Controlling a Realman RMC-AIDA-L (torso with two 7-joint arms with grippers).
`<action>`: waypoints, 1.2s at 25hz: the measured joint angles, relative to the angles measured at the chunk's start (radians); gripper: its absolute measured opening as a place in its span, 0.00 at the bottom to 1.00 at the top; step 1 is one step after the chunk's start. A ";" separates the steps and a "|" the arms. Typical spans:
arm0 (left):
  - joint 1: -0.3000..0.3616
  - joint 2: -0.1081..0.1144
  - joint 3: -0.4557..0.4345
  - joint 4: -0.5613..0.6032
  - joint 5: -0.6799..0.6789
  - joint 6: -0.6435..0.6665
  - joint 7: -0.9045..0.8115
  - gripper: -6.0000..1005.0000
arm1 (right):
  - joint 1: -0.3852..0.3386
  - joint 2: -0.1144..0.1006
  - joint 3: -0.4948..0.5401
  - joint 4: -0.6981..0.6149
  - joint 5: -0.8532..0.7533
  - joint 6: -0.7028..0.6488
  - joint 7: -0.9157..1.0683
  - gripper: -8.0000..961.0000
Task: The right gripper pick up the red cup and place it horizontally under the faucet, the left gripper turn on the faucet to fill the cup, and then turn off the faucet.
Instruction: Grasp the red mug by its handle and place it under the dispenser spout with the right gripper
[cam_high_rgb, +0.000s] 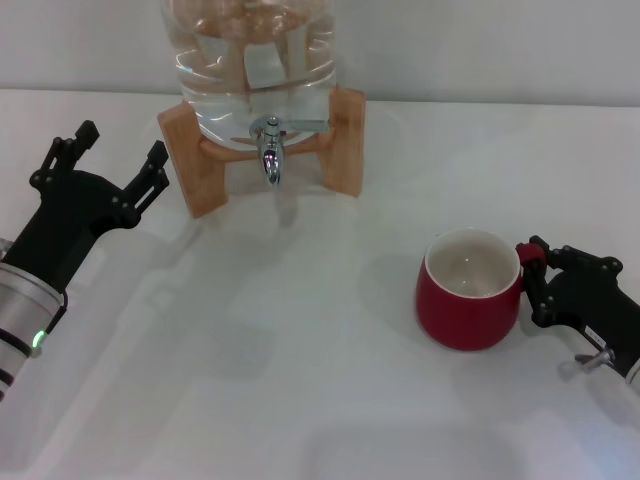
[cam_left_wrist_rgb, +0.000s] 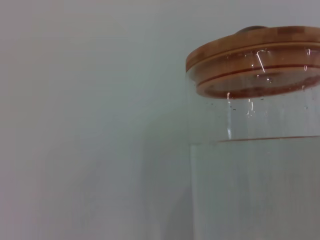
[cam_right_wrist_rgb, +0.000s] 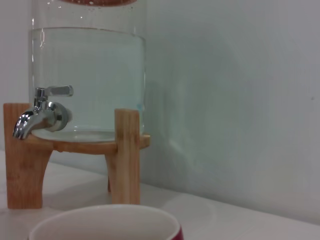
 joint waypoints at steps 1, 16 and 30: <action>0.000 0.000 0.000 0.000 0.000 0.000 0.000 0.87 | 0.003 0.000 0.000 0.001 0.000 0.000 0.000 0.12; -0.001 0.000 0.000 0.000 0.000 0.000 0.000 0.87 | 0.034 0.000 0.000 0.028 0.000 0.028 0.002 0.13; -0.001 0.000 0.000 0.000 0.000 0.000 0.000 0.87 | 0.093 0.003 0.002 0.080 0.009 0.103 0.003 0.13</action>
